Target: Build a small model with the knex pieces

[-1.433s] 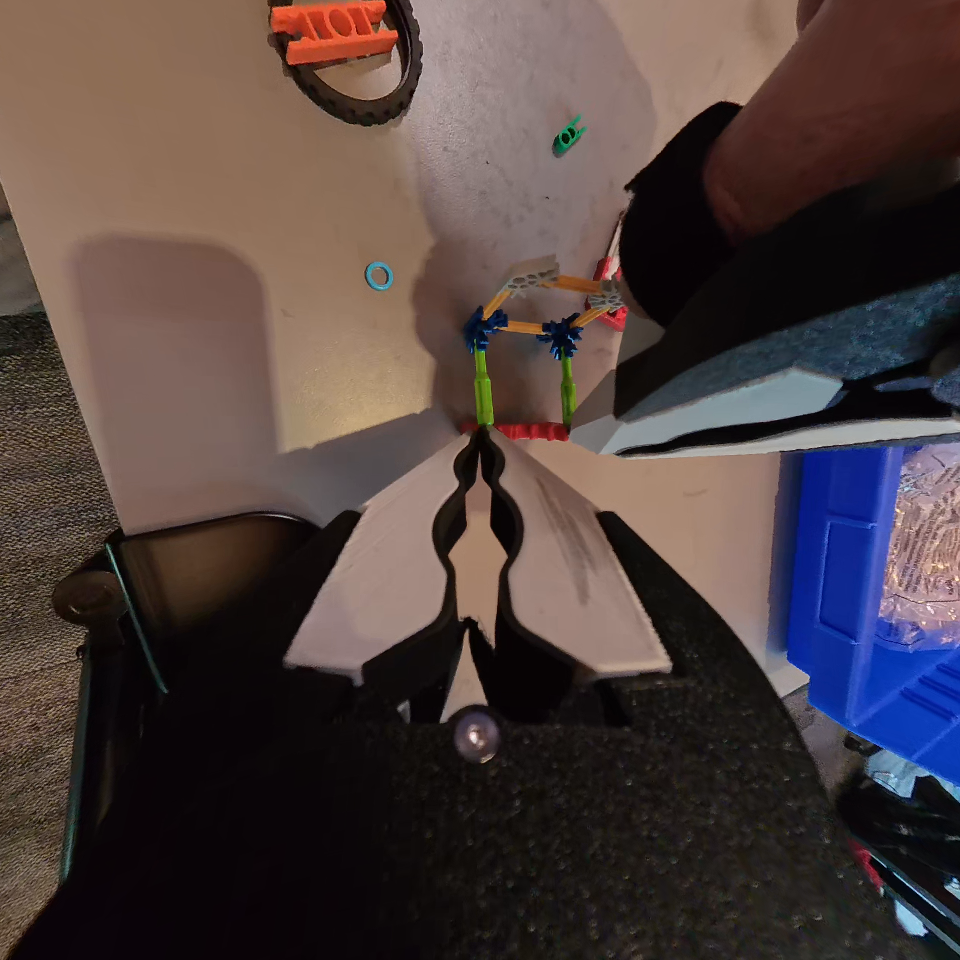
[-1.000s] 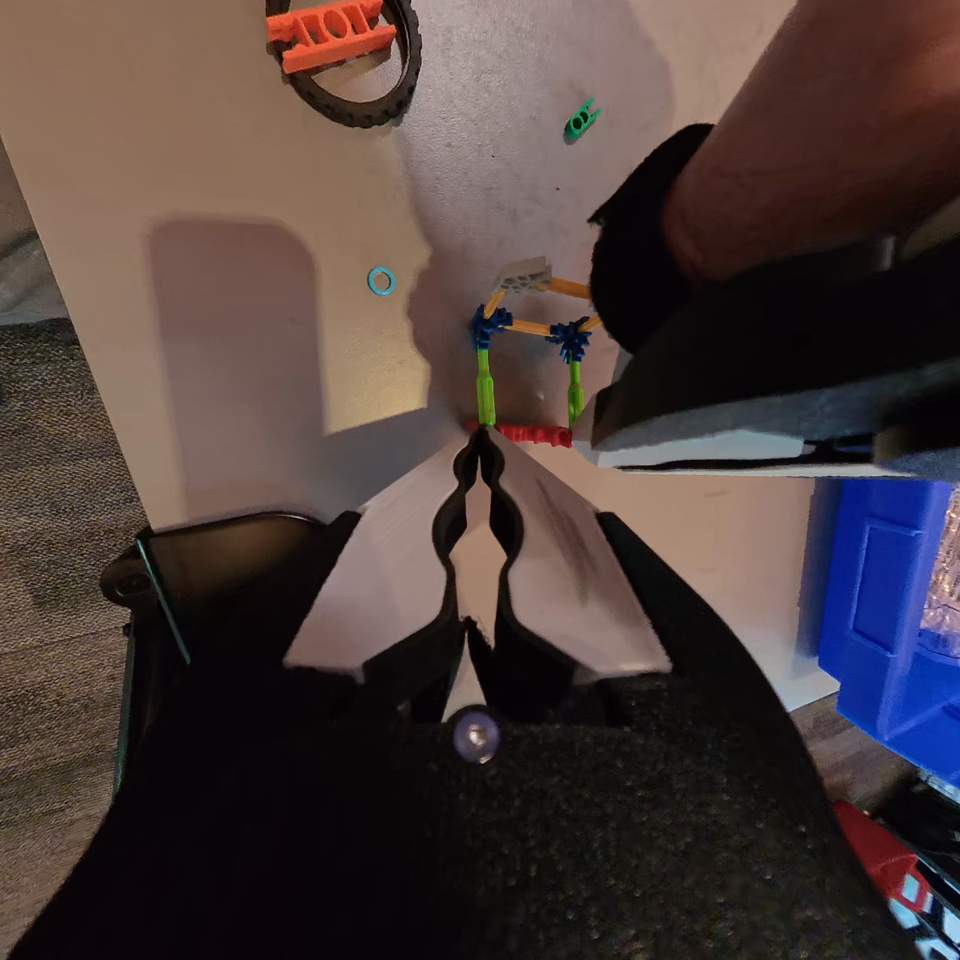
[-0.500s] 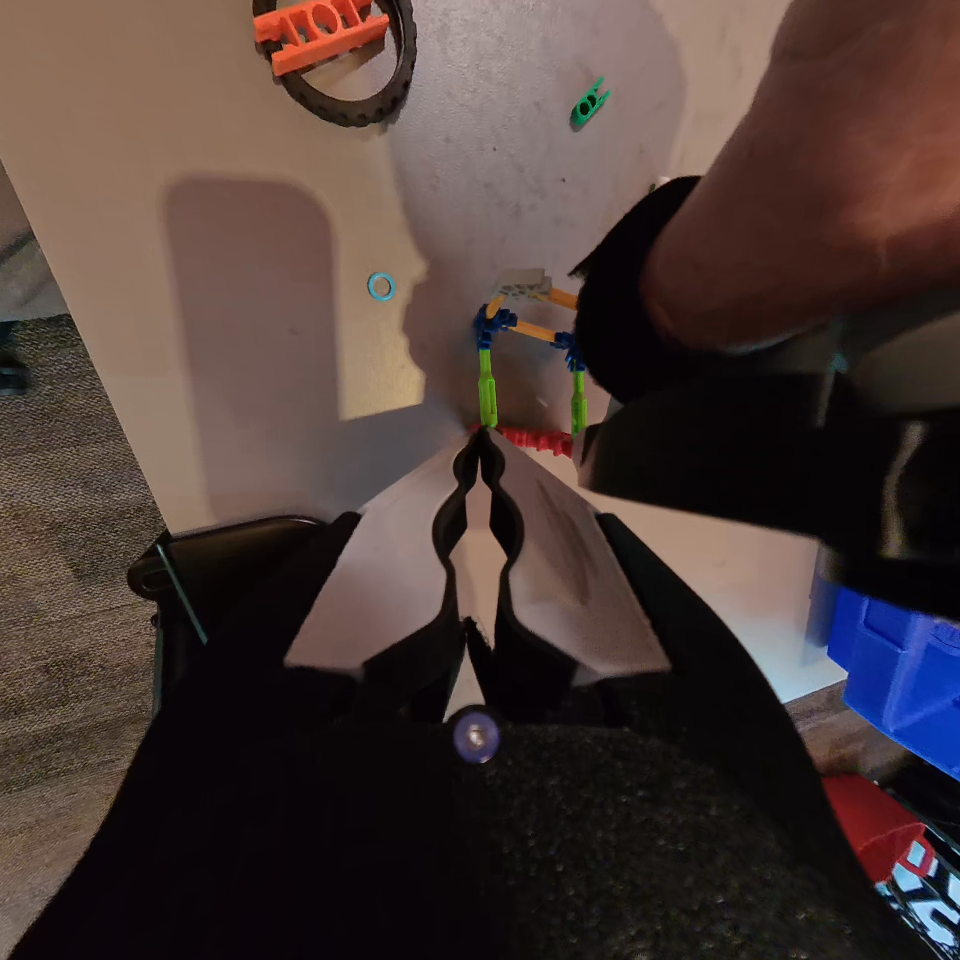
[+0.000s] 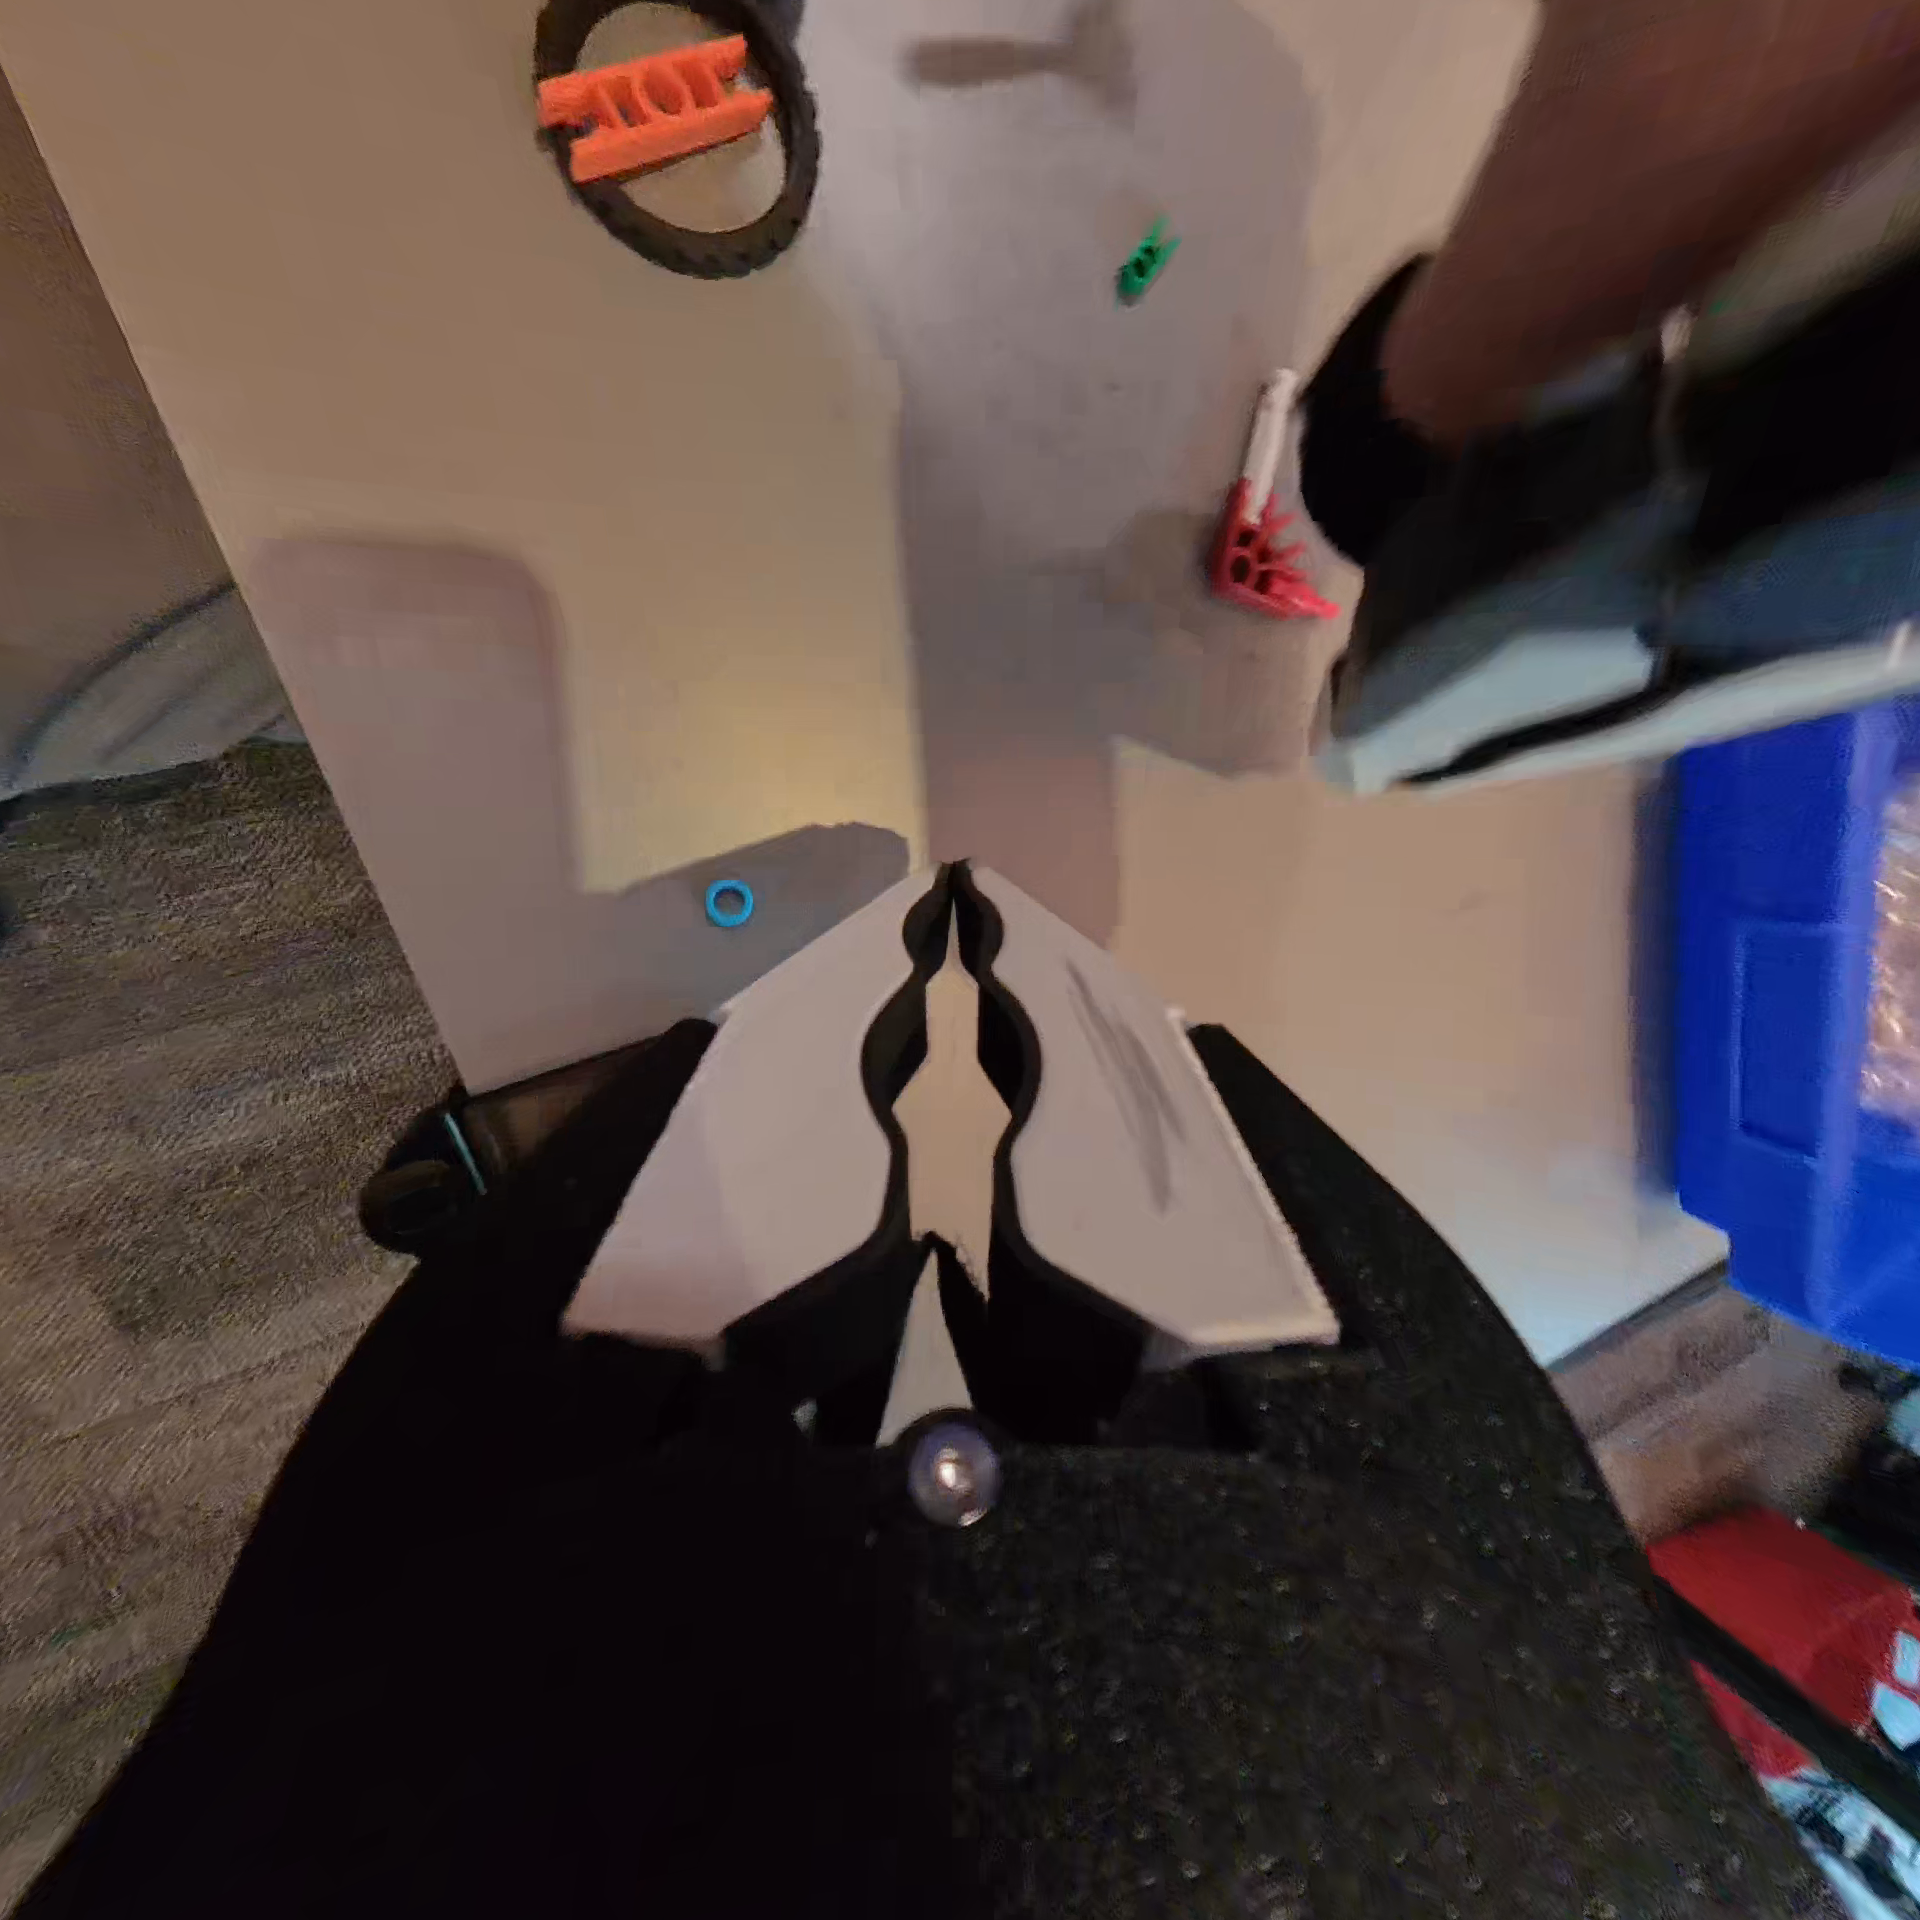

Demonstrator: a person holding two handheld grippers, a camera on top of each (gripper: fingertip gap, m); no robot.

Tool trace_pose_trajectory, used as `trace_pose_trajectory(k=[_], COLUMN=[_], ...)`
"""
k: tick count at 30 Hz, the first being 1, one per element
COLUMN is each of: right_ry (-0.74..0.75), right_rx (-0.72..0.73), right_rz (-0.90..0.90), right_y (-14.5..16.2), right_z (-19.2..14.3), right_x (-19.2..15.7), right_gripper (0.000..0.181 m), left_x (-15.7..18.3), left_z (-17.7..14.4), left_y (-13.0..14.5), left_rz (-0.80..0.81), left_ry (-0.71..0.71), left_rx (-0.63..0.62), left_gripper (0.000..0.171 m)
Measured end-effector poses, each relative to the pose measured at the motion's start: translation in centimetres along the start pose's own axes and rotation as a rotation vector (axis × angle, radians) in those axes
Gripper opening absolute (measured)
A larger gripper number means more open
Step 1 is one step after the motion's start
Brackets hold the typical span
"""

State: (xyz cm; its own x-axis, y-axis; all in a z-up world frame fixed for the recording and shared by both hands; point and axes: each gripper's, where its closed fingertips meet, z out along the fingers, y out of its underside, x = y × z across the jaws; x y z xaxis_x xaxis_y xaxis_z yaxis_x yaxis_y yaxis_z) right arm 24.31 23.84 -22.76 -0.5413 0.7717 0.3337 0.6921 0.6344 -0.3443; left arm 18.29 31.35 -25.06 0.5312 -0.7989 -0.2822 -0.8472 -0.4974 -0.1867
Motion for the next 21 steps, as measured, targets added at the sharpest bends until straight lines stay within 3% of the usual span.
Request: trace_pose_trajectory(k=[5, 12, 16, 21], right_ry=[0.191, 0.371, 0.378, 0.382], right_rx=[0.069, 0.280, 0.330, 0.349], right_rz=[0.045, 0.221, 0.254, 0.295], right_y=[-1.1, -3.9, -5.4, -5.8], right_z=[-3.1, -6.6, -5.5, -3.9], right_x=[0.4, -0.8, -2.9, -5.2], right_gripper=[0.007, 0.027, 0.030, 0.035], left_x=[-1.3, -0.3, 2.2, 6.2], left_z=[-7.3, -16.7, -17.8, -15.5], left_y=[2.4, 9.9, 15.0, 18.5], left_rz=[-0.099, -0.275, -0.363, -0.416], left_ry=[-0.075, -0.297, -0.378, -0.372], left_rx=[0.202, 0.408, 0.447, 0.442], left_gripper=[0.014, 0.027, 0.034, 0.037])
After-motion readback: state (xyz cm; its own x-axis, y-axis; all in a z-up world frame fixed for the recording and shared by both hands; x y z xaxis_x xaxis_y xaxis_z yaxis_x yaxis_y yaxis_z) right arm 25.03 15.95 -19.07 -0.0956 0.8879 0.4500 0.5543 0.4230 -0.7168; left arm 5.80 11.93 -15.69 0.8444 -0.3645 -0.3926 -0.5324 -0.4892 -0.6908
